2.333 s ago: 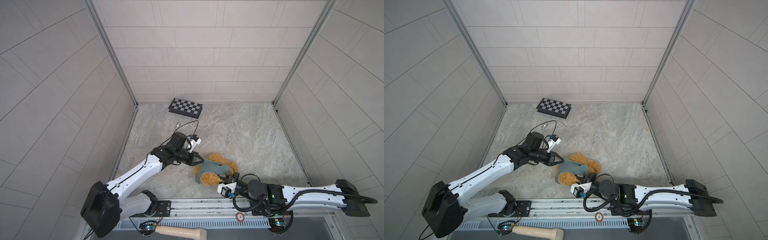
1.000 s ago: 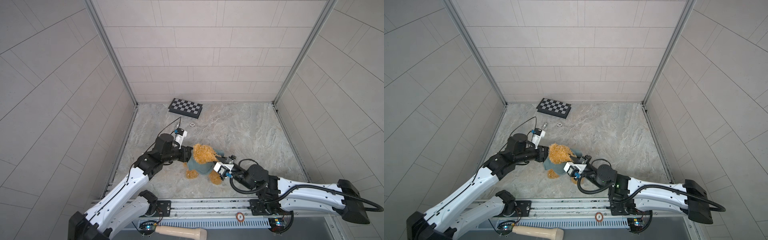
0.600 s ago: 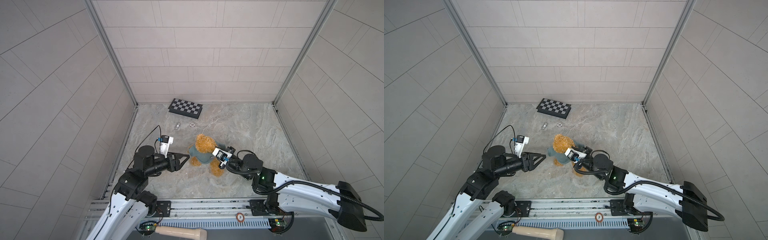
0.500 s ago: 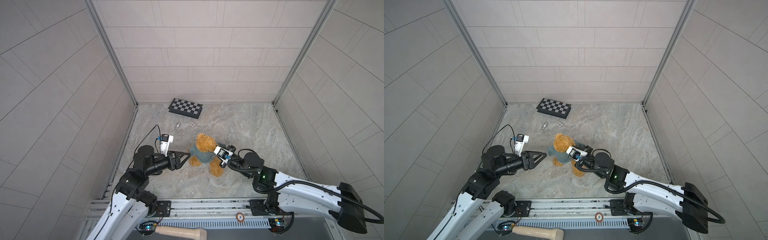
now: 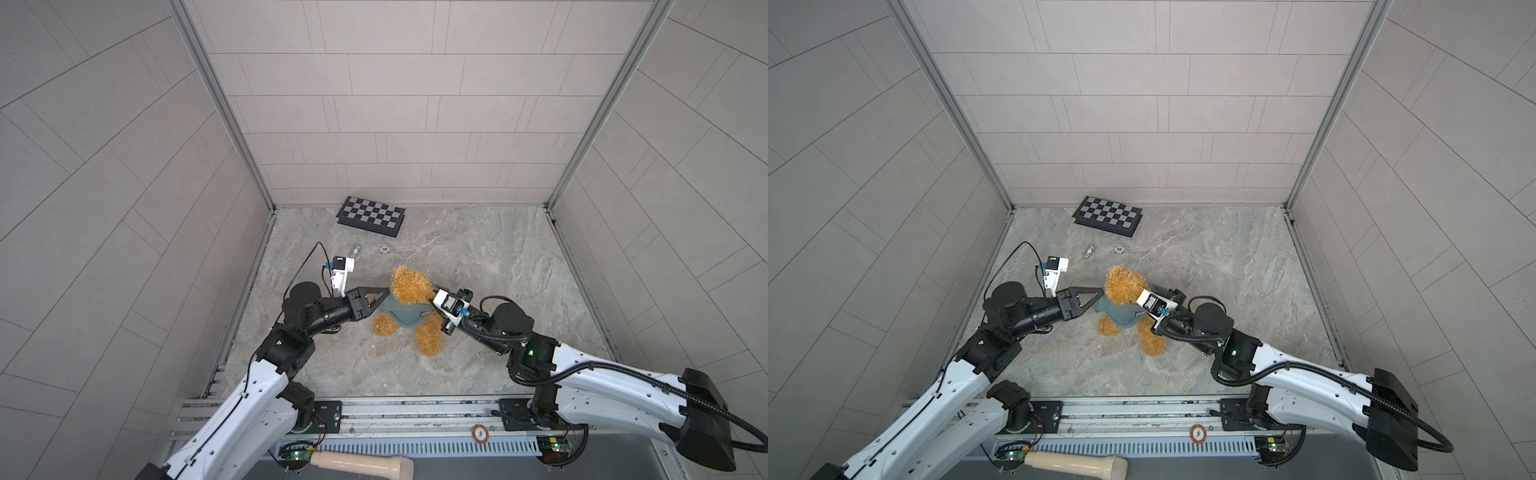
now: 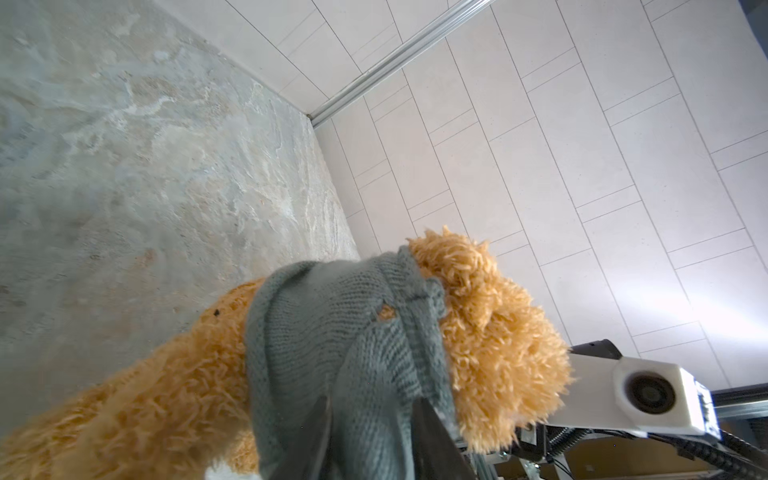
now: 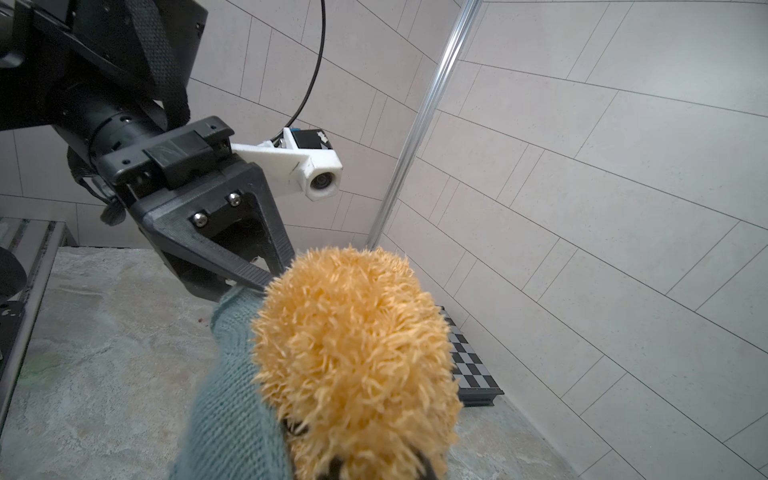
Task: Dress the teddy bear
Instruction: 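Pull the sweater down the bear's chest with the left gripper while right holds head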
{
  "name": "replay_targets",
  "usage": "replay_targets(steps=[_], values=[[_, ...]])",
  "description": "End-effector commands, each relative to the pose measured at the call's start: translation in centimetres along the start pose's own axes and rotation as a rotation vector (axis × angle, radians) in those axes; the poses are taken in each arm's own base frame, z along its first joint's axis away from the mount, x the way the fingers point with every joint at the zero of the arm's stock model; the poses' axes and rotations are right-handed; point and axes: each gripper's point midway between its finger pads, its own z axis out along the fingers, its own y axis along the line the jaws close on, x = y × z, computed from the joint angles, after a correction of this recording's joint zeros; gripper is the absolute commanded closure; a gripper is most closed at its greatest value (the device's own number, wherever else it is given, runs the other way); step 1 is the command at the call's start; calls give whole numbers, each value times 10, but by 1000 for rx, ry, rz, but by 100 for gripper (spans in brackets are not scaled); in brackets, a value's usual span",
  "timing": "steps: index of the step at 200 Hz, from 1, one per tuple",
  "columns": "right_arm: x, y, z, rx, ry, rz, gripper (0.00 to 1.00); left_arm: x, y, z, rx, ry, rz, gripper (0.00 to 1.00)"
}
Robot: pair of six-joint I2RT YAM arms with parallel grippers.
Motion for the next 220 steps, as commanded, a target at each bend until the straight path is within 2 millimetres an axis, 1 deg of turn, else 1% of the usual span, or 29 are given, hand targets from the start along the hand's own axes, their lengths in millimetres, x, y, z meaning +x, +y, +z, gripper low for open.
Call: replay_targets(steps=[1,12,18,27,41,53,66,74,78,88,105,116,125,150,180,199,220], values=[[-21,-13,-2,47,-86,23,100,1,-10,2,31,0,18,66],[-22,-14,-1,54,-86,25,100,3,-8,3,26,1,9,65],[-21,-15,0,56,-84,24,100,3,-7,3,24,-2,9,68],[-22,-15,1,57,-86,26,100,2,-7,3,21,-4,8,79],[-22,-15,2,55,-89,27,100,0,-9,2,23,-12,23,100],[-25,-18,0,70,-100,42,100,0,-5,0,-6,-16,37,100],[-29,-33,-5,115,-127,103,100,5,7,-1,-72,10,66,100],[-30,-45,-8,148,-139,157,100,11,17,-2,-132,48,104,100],[-30,-53,-10,167,-141,185,100,23,21,-2,-159,96,130,100],[-29,-71,-13,214,-145,252,100,35,41,-7,-256,161,173,100],[-32,-90,-17,247,-185,338,100,54,73,-11,-363,242,173,100],[-36,-94,-16,245,-210,357,100,61,83,-9,-385,280,167,100],[-40,-94,-15,237,-238,362,100,62,85,-6,-381,285,163,100],[-44,-98,-14,245,-250,402,100,62,93,-2,-422,318,185,100],[-46,-112,-21,302,-287,469,100,78,115,1,-495,392,182,100],[-40,-119,-24,349,-270,472,100,85,131,-8,-572,433,200,100],[-30,-130,-31,415,-257,490,100,92,137,-15,-593,459,203,100]])
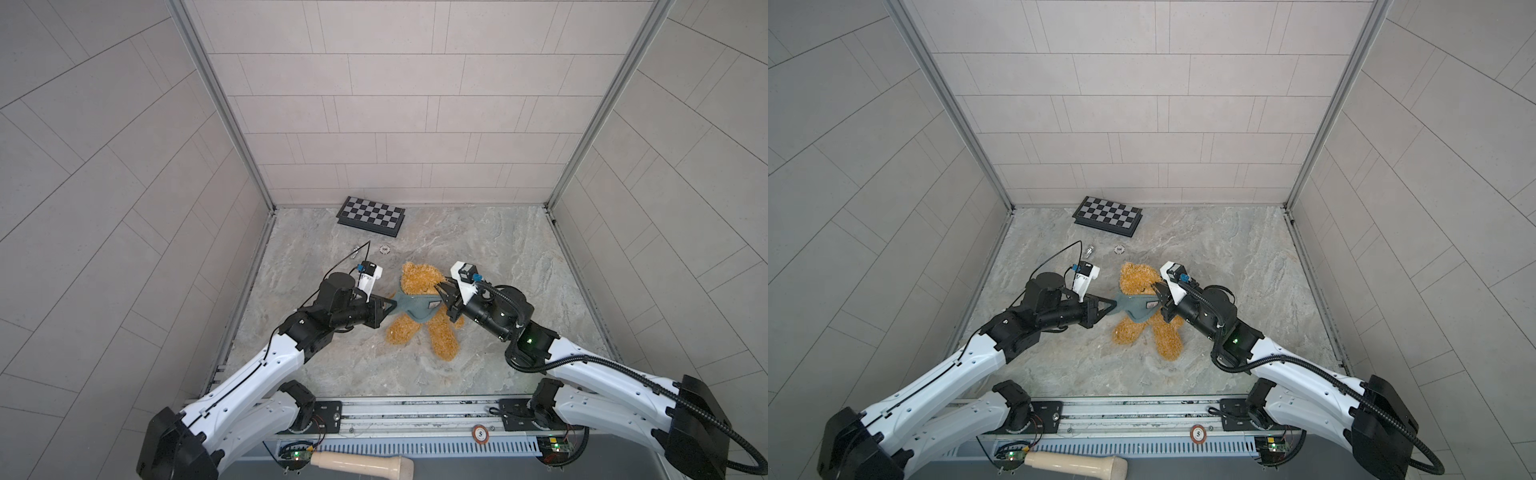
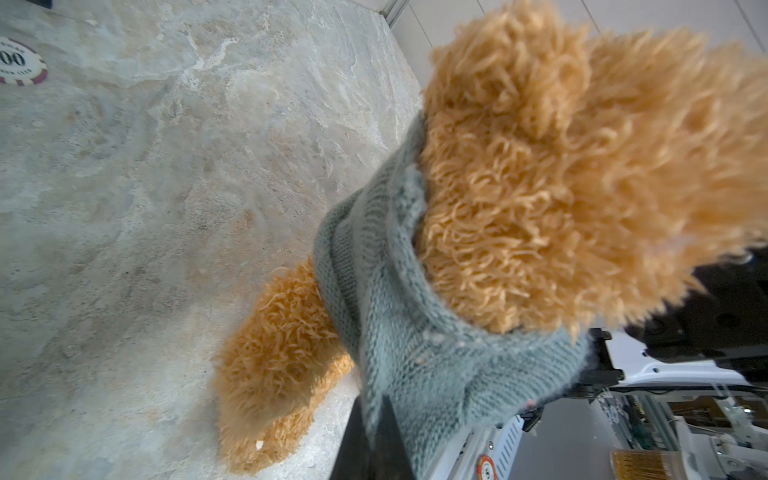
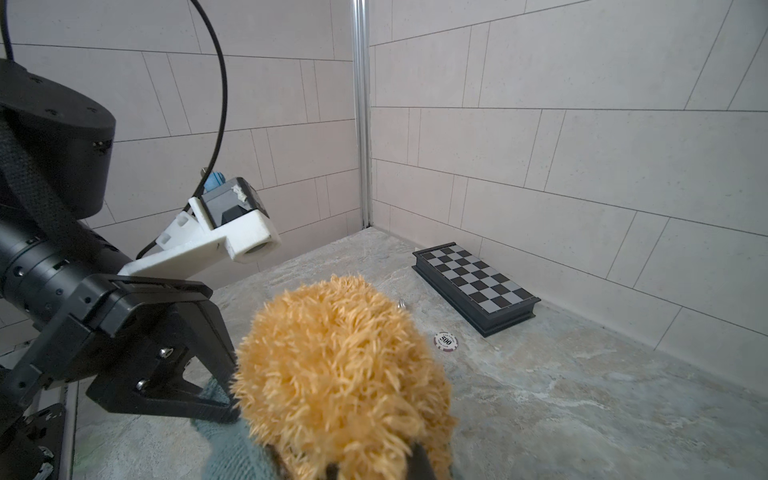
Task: Dress the teddy bear
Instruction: 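Pull the sweater down the bear's chest with the left gripper while right holds head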
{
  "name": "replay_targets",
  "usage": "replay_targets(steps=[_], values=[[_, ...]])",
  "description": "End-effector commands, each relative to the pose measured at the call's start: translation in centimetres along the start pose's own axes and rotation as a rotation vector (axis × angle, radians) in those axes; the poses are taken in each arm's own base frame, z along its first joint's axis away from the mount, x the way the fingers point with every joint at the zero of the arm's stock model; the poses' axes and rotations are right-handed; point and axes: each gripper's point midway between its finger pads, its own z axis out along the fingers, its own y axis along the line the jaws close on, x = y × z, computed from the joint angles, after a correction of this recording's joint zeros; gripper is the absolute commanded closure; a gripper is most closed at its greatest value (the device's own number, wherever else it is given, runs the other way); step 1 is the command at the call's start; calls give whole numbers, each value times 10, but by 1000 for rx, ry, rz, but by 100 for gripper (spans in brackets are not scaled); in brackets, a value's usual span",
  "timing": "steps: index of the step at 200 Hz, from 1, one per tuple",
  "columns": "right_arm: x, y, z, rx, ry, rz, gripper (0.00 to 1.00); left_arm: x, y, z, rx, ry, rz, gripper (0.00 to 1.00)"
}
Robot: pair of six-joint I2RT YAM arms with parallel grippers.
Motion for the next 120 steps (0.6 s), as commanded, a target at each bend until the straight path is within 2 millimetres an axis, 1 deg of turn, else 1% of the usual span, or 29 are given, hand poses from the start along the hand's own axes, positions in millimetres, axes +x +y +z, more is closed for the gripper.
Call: replay_targets(steps=[1,23,31,39,47,61,69,78,91,96,100,104,110,113,117,120], values=[[-102,-51,-33,232,-386,109,100,82,56,-6,-223,274,-69,100],[-99,-59,-37,270,-381,120,100,81,59,-5,-238,274,-67,100],[-98,-58,-36,265,-382,118,100,80,58,-4,-237,275,-72,100],[-97,-53,-32,237,-376,101,100,73,52,1,-202,255,-84,100],[-94,-45,-26,196,-359,75,100,57,36,7,-129,203,-89,100],[-87,-36,-16,142,-334,52,100,18,-2,12,20,72,-72,100],[-86,-34,-13,131,-332,57,100,-3,-22,11,96,4,-63,100],[-82,-33,-10,132,-313,54,100,-22,-37,6,142,-51,-47,100],[-79,-34,-8,159,-274,39,100,-43,-46,-5,130,-113,-9,83],[-78,-35,-8,169,-259,28,100,-48,-47,-11,117,-136,3,77],[-78,-35,-8,178,-252,22,100,-51,-47,-15,104,-152,9,70],[-78,-37,-8,188,-247,23,100,-54,-45,-20,86,-168,14,60],[-76,-39,-8,201,-235,27,100,-56,-42,-26,56,-186,23,40],[-76,-40,-8,208,-229,32,100,-57,-42,-29,46,-193,30,33],[-75,-42,-7,218,-219,38,100,-57,-41,-33,33,-201,39,27],[-73,-43,-6,225,-207,43,100,-57,-41,-36,28,-207,41,24]])
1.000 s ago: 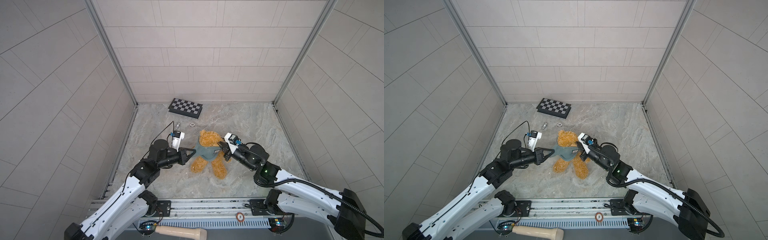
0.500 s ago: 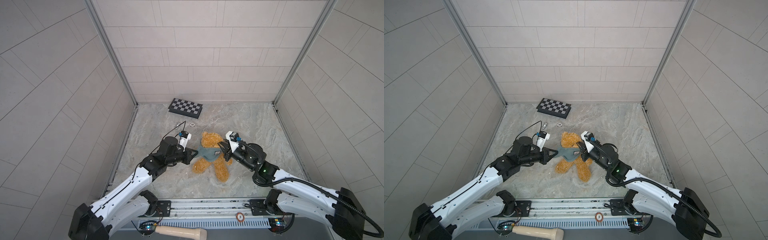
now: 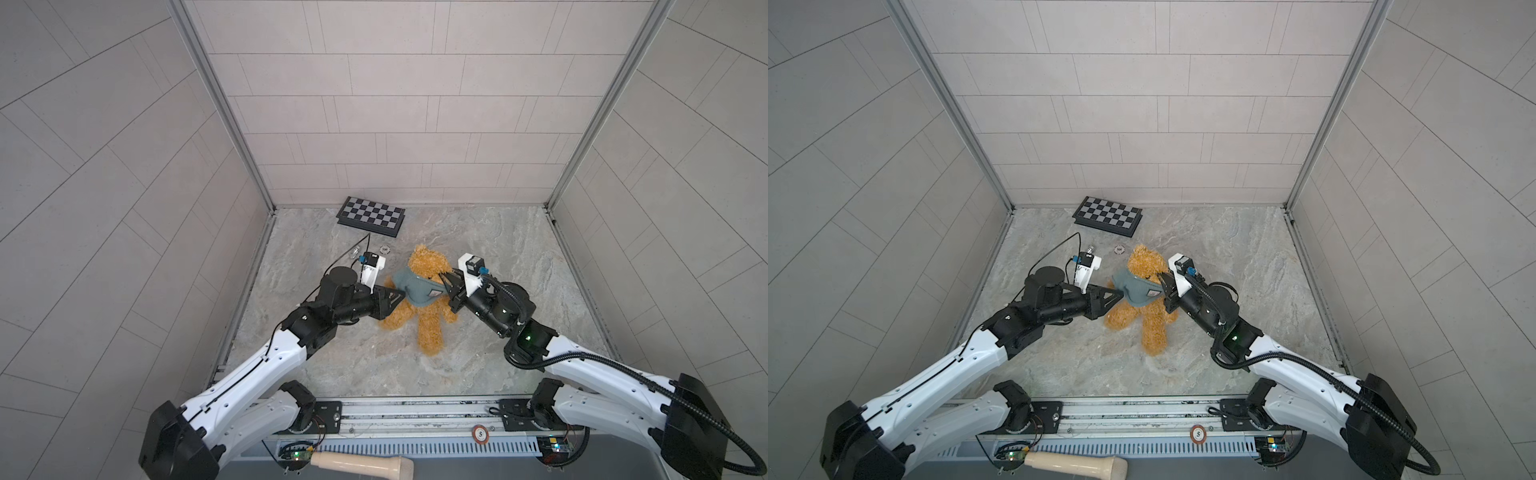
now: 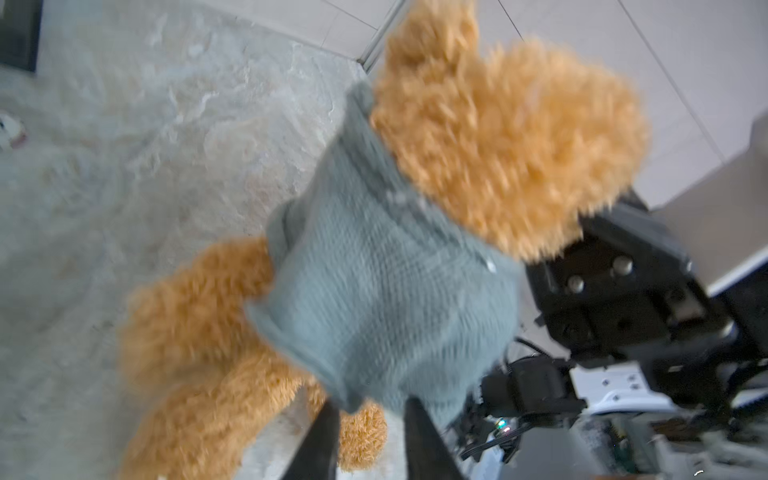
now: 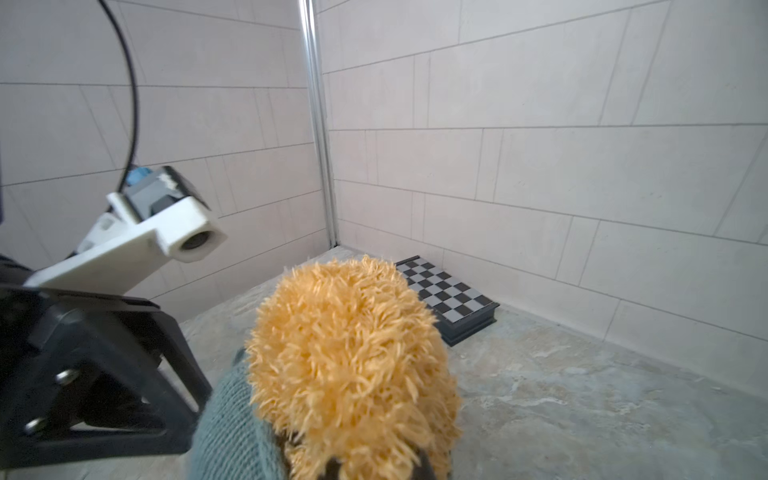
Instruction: Dress the teddy bear
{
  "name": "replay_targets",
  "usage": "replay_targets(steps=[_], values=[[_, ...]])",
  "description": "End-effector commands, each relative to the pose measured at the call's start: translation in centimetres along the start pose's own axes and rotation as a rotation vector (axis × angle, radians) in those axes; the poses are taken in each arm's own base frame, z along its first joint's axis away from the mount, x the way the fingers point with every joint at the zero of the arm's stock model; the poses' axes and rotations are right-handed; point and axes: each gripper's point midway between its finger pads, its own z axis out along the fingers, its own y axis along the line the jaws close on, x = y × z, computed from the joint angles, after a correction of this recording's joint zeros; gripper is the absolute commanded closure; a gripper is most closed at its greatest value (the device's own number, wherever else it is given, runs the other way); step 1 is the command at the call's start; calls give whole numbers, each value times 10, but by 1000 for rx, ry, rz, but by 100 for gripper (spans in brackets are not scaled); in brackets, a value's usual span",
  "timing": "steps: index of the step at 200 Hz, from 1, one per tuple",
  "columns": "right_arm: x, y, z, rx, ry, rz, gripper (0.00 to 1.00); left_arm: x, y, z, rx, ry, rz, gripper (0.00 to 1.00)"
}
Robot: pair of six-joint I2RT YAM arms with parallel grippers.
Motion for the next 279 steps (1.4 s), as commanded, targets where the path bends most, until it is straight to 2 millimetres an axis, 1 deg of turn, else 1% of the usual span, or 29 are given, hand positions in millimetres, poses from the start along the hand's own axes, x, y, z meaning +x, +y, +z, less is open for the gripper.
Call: replay_targets(steps=[1,5,6,8,15,31,35,57,79,92,100,112,126,133,141,164,168,172,177,186,189,198,212,213,234,256,270,279], values=[[-49,-16,-4,101,-125,28,100,-18,-5,-24,-55,-77,43,23],[-44,-17,-3,112,-107,34,100,-18,-6,-27,-56,-84,45,22],[-50,-17,-2,113,-116,39,100,-18,-6,-28,-56,-87,45,21],[-53,-17,-1,118,-120,47,100,-18,-6,-29,-55,-91,45,21],[-53,-19,1,131,-110,63,100,-18,-8,-33,-44,-113,42,21],[-52,-9,5,111,-112,66,100,-19,-11,-34,30,-197,-27,20],[-52,-6,5,108,-112,66,100,-22,-13,-33,55,-226,-46,20],[-46,-3,8,145,-91,93,100,-38,-15,-17,151,-317,-156,18],[-46,0,7,169,-89,117,100,-54,-36,1,253,-344,-185,18],[-44,2,6,191,-81,104,100,-59,-47,7,289,-343,-182,18],[-42,2,6,200,-75,102,100,-59,-52,10,306,-341,-186,21],[-39,1,7,210,-69,107,100,-56,-52,15,308,-327,-195,29],[-36,0,8,218,-68,112,100,-52,-51,20,297,-318,-202,47],[-37,0,8,218,-71,116,100,-50,-49,22,288,-317,-207,53],[-37,0,8,216,-74,122,100,-50,-47,25,277,-315,-213,54],[-40,1,5,206,-89,142,100,-51,-39,32,250,-321,-248,54],[-41,1,5,205,-91,145,100,-51,-38,33,249,-325,-253,58],[-41,1,4,203,-90,148,100,-52,-38,34,248,-326,-256,65],[-41,0,3,203,-92,154,100,-51,-38,35,249,-323,-259,78],[-42,-2,1,210,-96,163,100,-49,-37,38,246,-309,-259,96],[-43,-3,0,214,-98,164,100,-48,-36,39,242,-304,-259,100],[-44,-6,-3,228,-103,168,100,-42,-33,40,228,-279,-257,100],[-47,-14,-6,255,-110,184,100,-27,-23,42,165,-222,-225,100],[-47,-14,-6,256,-111,185,100,-23,-20,43,149,-207,-226,100],[-54,-26,-10,257,-147,264,100,1,4,36,29,-143,-193,100],[-70,-24,-12,207,-186,299,100,24,29,36,-76,-61,-190,100],[-77,-23,-14,199,-188,283,100,33,36,34,-87,-47,-197,100],[-76,-23,-15,207,-177,261,100,38,39,32,-84,-41,-204,100]])
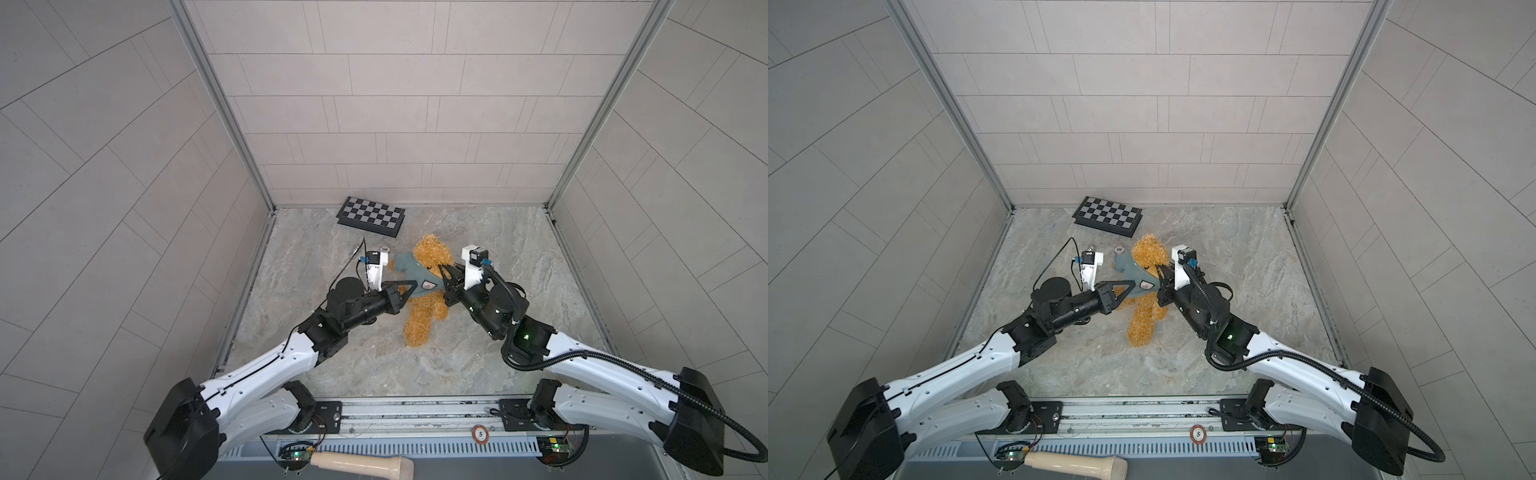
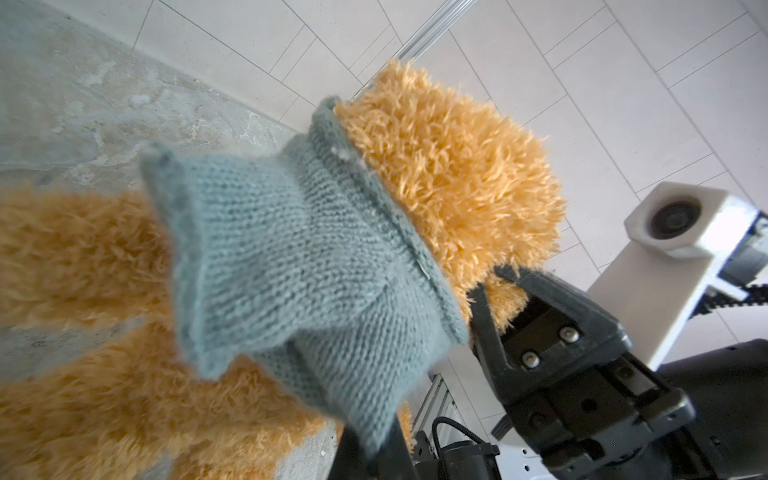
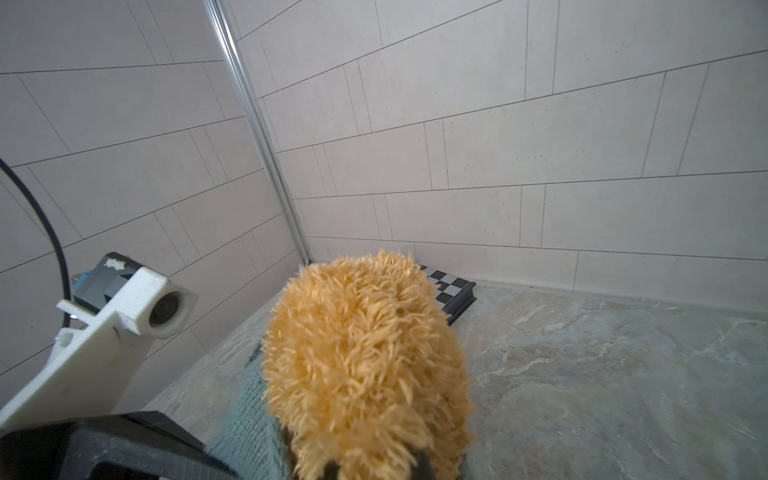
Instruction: Dress the teddy bear
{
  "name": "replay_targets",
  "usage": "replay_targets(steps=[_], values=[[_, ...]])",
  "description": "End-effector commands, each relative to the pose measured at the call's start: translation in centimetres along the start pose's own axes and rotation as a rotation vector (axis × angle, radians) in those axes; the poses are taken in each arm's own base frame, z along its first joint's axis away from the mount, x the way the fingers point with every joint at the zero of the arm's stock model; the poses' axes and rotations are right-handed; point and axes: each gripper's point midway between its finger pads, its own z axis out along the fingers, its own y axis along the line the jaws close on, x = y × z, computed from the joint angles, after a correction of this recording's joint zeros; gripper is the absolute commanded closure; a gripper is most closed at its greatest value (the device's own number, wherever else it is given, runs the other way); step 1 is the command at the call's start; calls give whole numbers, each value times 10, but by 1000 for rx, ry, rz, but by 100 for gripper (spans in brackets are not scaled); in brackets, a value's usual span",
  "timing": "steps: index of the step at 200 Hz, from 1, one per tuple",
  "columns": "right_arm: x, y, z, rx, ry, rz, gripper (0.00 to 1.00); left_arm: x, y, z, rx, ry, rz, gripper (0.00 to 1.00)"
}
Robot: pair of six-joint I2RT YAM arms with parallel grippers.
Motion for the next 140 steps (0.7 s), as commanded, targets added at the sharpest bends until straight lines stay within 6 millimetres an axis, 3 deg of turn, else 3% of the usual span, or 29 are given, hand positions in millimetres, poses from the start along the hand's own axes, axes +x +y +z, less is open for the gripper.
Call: replay_targets(steps=[1,34,48,53,91,108,140], values=[[-71,-13,-18,49,-213,91,100,39,62,-13,-211,119,-22,100],[-45,-33,-13,151,-162,19,100,44,55,-26,-155,119,-5,100],[-45,-35,-13,151,-180,43,100,48,62,-33,-196,135,16,100],[-35,-36,-12,146,-167,41,100,50,66,-35,-220,146,23,100],[-63,-7,-23,-43,-294,104,100,67,107,-37,-334,188,-16,100],[-73,5,-25,-100,-289,90,100,71,112,-31,-332,188,-36,100],[-84,8,-34,-148,-349,151,100,87,133,-31,-391,231,-51,100]])
